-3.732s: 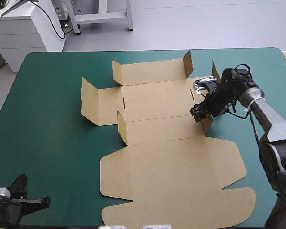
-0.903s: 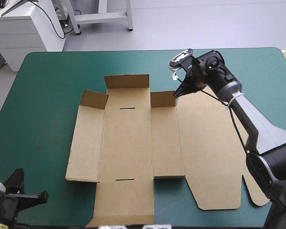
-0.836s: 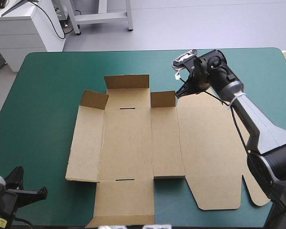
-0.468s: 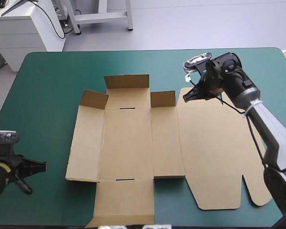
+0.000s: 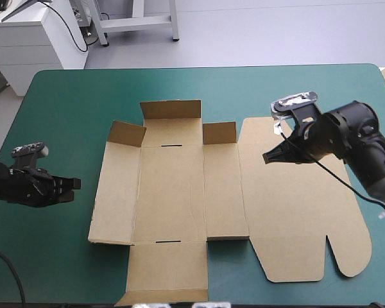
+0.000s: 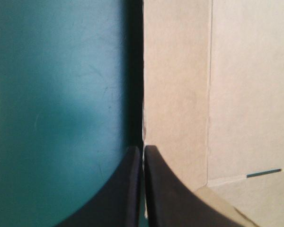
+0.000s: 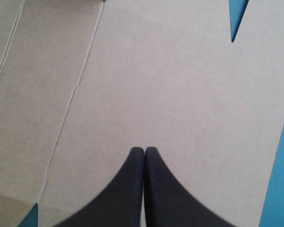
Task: Fold the box
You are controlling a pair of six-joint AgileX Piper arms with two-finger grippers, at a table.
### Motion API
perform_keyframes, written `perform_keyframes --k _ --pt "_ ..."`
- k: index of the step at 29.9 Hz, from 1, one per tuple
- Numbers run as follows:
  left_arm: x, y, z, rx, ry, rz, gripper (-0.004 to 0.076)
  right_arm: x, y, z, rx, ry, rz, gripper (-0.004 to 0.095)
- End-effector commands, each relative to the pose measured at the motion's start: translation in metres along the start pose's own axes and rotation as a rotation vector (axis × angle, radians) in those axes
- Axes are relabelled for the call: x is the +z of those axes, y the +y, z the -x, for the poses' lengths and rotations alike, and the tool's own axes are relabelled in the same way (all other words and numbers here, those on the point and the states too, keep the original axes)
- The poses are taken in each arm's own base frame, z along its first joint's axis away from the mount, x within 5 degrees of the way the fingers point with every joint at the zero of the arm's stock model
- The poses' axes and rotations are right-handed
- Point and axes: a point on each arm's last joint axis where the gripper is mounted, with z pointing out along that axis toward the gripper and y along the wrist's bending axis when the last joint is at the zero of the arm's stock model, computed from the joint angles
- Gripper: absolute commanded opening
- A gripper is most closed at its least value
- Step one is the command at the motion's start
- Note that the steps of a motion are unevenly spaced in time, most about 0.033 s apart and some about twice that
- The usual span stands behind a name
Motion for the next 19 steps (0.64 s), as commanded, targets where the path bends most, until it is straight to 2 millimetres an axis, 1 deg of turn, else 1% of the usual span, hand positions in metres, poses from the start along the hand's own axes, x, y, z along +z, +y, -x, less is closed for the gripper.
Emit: perform_keyframes --k 1,3,7,9,12,13,14,17,19 --pt "-0.007 0.004 0.008 -0.030 -0.027 -0.120 0.0018 -0.030 -0.005 -0.020 0.014 -0.095 -0.010 -0.0021" --pt "0.001 0.011 0.011 -0.050 0.008 -0.113 0.0018 -0.036 -0.006 -0.033 0.020 -0.107 -0.009 -0.0021" --pt "0.012 0.014 0.011 -0.055 0.055 -0.123 0.0018 -0.043 -0.007 -0.060 0.032 -0.114 -0.008 -0.0021" --pt "0.020 0.016 0.010 -0.046 0.070 -0.134 0.0018 -0.046 -0.008 -0.070 0.052 -0.120 -0.009 -0.0021" --pt "0.032 0.015 0.005 0.049 0.092 -0.144 0.0023 -0.048 -0.008 -0.083 0.066 -0.128 -0.009 -0.0021" --pt "0.035 0.014 0.003 0.066 0.099 -0.144 0.0037 -0.049 -0.008 -0.086 0.071 -0.129 -0.009 -0.0021" --pt "0.038 0.013 0.002 0.068 0.105 -0.145 0.0057 -0.049 -0.008 -0.090 0.076 -0.132 -0.007 -0.0021" --pt "0.044 0.013 -0.001 0.063 0.108 -0.132 0.0192 -0.052 -0.009 -0.096 0.086 -0.143 -0.007 -0.0021" --pt "0.044 0.011 0.001 0.018 0.090 -0.142 0.0321 -0.053 -0.009 -0.100 0.086 -0.142 -0.007 -0.0021"
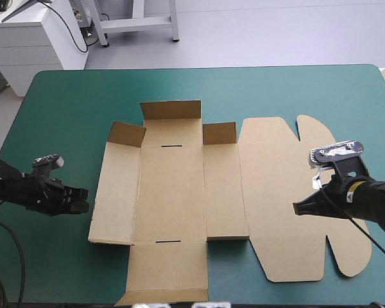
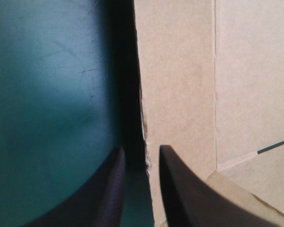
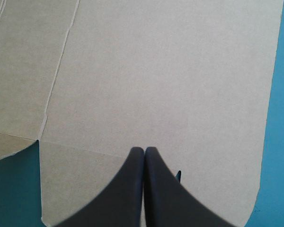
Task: Fold the box
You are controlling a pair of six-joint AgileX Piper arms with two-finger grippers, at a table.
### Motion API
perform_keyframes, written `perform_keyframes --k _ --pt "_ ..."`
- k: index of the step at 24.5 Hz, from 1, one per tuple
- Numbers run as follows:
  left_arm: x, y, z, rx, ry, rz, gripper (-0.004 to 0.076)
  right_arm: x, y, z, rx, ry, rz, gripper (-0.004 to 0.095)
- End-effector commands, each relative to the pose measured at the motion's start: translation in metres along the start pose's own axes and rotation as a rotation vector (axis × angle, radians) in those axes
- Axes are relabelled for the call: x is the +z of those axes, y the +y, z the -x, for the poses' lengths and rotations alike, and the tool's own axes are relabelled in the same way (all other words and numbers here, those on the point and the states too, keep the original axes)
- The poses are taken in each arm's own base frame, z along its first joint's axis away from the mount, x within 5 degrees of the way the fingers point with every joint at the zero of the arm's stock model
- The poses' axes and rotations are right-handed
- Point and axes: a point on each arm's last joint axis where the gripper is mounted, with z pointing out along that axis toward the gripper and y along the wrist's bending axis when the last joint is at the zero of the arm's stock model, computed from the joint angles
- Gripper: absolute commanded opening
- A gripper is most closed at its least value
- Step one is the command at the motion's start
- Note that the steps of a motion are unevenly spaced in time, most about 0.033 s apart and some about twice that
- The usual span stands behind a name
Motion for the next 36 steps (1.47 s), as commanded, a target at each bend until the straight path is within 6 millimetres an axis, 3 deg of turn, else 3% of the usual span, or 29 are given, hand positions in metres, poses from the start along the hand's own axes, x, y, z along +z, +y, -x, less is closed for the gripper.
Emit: perform_keyframes --k 1,5,15,22,36 --pt "-0.008 -0.009 0.006 -0.054 -0.076 -0.023 0.0384 -0.011 -0.002 0.001 0.008 -0.066 -0.005 -0.0021" --pt "-0.007 -0.008 0.008 -0.154 -0.089 -0.009 0.0518 -0.012 -0.002 -0.001 0.009 -0.068 -0.003 -0.0021" --pt "0.014 -0.041 0.015 -0.065 -0.049 -0.041 0.0522 -0.013 -0.002 -0.001 0.017 -0.070 -0.002 -0.0020" --pt "0.045 -0.037 0.006 -0.148 -0.005 -0.077 0.0517 -0.013 -0.002 -0.001 0.024 -0.070 -0.002 -0.0021" --pt "0.047 -0.052 0.007 -0.239 -0.029 -0.245 0.0511 -0.013 -0.002 -0.001 0.025 -0.073 0.000 -0.0021"
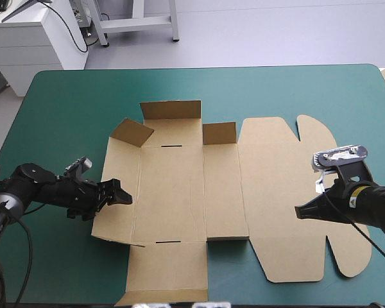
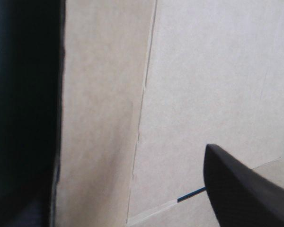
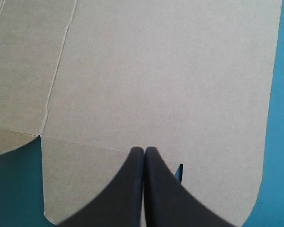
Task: Fold the box
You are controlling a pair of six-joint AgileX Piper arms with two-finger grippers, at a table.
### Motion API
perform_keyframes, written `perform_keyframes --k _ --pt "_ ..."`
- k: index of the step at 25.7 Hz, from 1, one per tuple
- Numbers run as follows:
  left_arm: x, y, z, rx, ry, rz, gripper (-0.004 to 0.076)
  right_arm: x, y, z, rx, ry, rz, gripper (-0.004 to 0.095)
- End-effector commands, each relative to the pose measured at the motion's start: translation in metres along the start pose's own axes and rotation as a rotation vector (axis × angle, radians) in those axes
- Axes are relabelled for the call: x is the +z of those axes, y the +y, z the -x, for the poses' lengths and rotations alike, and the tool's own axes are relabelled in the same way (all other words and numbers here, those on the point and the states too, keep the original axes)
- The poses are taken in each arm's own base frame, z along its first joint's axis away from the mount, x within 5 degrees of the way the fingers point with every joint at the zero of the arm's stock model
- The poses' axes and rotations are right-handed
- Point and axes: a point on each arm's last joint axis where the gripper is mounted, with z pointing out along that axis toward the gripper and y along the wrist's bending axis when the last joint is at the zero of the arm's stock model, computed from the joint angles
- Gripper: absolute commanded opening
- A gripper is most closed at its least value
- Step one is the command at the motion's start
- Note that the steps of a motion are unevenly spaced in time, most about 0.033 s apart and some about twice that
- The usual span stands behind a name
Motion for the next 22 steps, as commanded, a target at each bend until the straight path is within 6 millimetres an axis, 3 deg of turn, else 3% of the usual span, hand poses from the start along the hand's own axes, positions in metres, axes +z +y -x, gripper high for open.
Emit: perform_keyframes --k 1,4,7,11,18,22 --pt "-0.006 -0.015 0.000 0.011 -0.015 -0.071 0.0510 -0.010 -0.001 0.006 0.004 -0.077 0.000 -0.0021" --pt "-0.002 -0.020 -0.004 0.040 0.013 -0.064 0.0440 -0.010 -0.001 0.006 0.004 -0.077 0.000 -0.0021" --pt "-0.002 -0.017 -0.005 0.058 0.022 -0.034 0.0308 -0.010 -0.001 0.006 0.004 -0.077 0.000 -0.0021" --pt "-0.002 -0.014 -0.006 0.082 0.037 -0.003 0.0017 -0.010 -0.001 0.006 0.004 -0.077 0.000 -0.0021" --pt "-0.015 -0.025 -0.002 0.193 0.092 -0.011 -0.0008 -0.010 -0.001 0.006 0.004 -0.085 0.001 -0.0021" --pt "-0.061 -0.067 0.024 0.330 0.018 0.023 -0.0008 -0.010 -0.001 0.006 0.004 -0.085 0.001 -0.0021"
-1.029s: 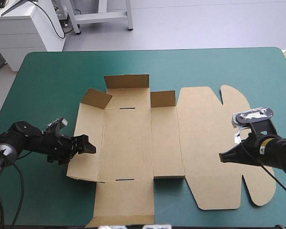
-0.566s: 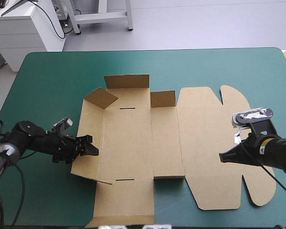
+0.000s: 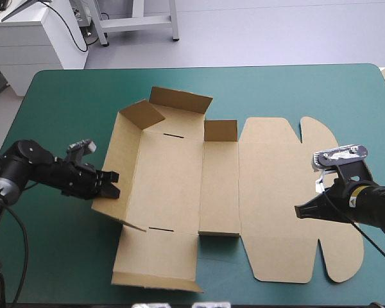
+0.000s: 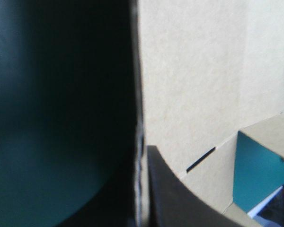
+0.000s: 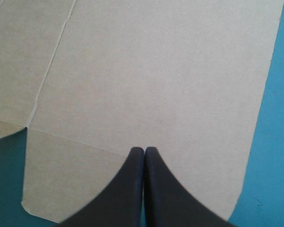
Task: Fold the box
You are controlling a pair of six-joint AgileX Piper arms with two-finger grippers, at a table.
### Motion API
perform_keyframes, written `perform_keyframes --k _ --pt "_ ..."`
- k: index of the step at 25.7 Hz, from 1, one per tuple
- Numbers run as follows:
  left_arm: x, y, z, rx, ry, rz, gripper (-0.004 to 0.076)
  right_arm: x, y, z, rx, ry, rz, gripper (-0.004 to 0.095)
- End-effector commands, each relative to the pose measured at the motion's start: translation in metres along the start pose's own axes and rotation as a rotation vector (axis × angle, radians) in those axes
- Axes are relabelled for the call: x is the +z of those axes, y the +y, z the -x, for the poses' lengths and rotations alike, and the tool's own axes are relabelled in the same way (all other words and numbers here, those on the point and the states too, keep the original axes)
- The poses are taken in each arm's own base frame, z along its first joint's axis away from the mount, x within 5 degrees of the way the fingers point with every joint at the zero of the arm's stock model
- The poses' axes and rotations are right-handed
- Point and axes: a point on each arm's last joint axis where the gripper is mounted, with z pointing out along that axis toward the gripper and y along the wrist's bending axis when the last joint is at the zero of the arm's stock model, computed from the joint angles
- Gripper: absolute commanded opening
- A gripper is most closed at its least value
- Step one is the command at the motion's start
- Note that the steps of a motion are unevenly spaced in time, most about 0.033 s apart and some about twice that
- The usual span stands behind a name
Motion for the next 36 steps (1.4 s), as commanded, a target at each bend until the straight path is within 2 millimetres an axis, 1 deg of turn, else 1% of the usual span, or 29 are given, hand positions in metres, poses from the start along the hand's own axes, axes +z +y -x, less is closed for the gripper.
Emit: perform_keyframes --k 1,2,3,4,5,6,7,8,9,13,15,16,17,19,21,25,28,31,36 --pt "-0.048 -0.042 0.022 0.133 -0.073 0.081 -0.0008 -0.010 -0.002 0.006 0.003 -0.078 -0.002 -0.0021" --pt "-0.058 -0.052 0.028 0.181 -0.099 0.156 -0.0008 -0.010 -0.002 0.006 0.003 -0.076 -0.002 -0.0021" --pt "-0.071 -0.069 0.035 0.254 -0.137 0.251 -0.0008 -0.010 -0.002 0.006 0.003 -0.076 -0.002 -0.0021" --pt "-0.076 -0.078 0.038 0.308 -0.153 0.288 -0.0008 -0.010 -0.001 0.006 0.004 -0.076 0.000 -0.0021" --pt "-0.083 -0.092 0.044 0.396 -0.175 0.360 -0.0008 -0.010 -0.001 0.006 0.004 -0.078 0.000 -0.0021" --pt "-0.084 -0.100 0.047 0.441 -0.182 0.391 -0.0008 -0.010 -0.001 0.006 0.004 -0.078 0.000 -0.0021" --pt "-0.081 -0.114 0.052 0.519 -0.181 0.439 -0.0008 -0.010 -0.002 0.005 0.004 -0.072 -0.001 -0.0021" --pt "-0.076 -0.119 0.055 0.552 -0.170 0.467 -0.0008 -0.010 -0.001 0.005 0.004 -0.067 0.001 -0.0021" --pt "-0.063 -0.124 0.060 0.604 -0.135 0.512 -0.0008 -0.010 -0.001 0.005 0.005 -0.065 0.002 -0.0021" --pt "-0.032 -0.126 0.070 0.693 -0.044 0.629 -0.0008 -0.010 -0.001 0.004 0.005 -0.055 0.001 -0.0021" --pt "-0.017 -0.127 0.076 0.750 -0.001 0.714 -0.0008 -0.010 -0.001 0.003 0.006 -0.051 0.002 -0.0021" --pt "-0.003 -0.130 0.078 0.812 0.031 0.791 -0.0008 -0.010 -0.001 0.003 0.007 -0.050 0.006 -0.0021" --pt "0.001 -0.134 0.080 0.852 0.035 0.836 -0.0008 -0.010 -0.001 0.003 0.009 -0.050 0.010 -0.0021" --pt "0.007 -0.144 0.082 0.946 0.007 0.924 -0.0008 -0.010 0.000 0.004 0.010 -0.054 0.013 -0.0021" --pt "0.008 -0.156 0.083 1.036 -0.052 1.001 -0.0008 -0.010 0.000 0.005 0.010 -0.064 0.014 -0.0021" --pt "0.007 -0.199 0.076 1.288 -0.209 1.194 -0.0008 -0.010 0.000 0.005 0.010 -0.070 0.015 -0.0021" --pt "0.010 -0.227 0.067 1.428 -0.313 1.267 -0.0008 -0.010 0.000 0.005 0.010 -0.070 0.015 -0.0021" --pt "0.014 -0.241 0.062 1.467 -0.397 1.236 -0.0008 -0.010 0.000 0.005 0.010 -0.070 0.015 -0.0021" --pt "0.015 -0.244 0.062 1.449 -0.470 1.225 -0.0008 -0.010 0.000 0.005 0.010 -0.073 0.015 -0.0021"
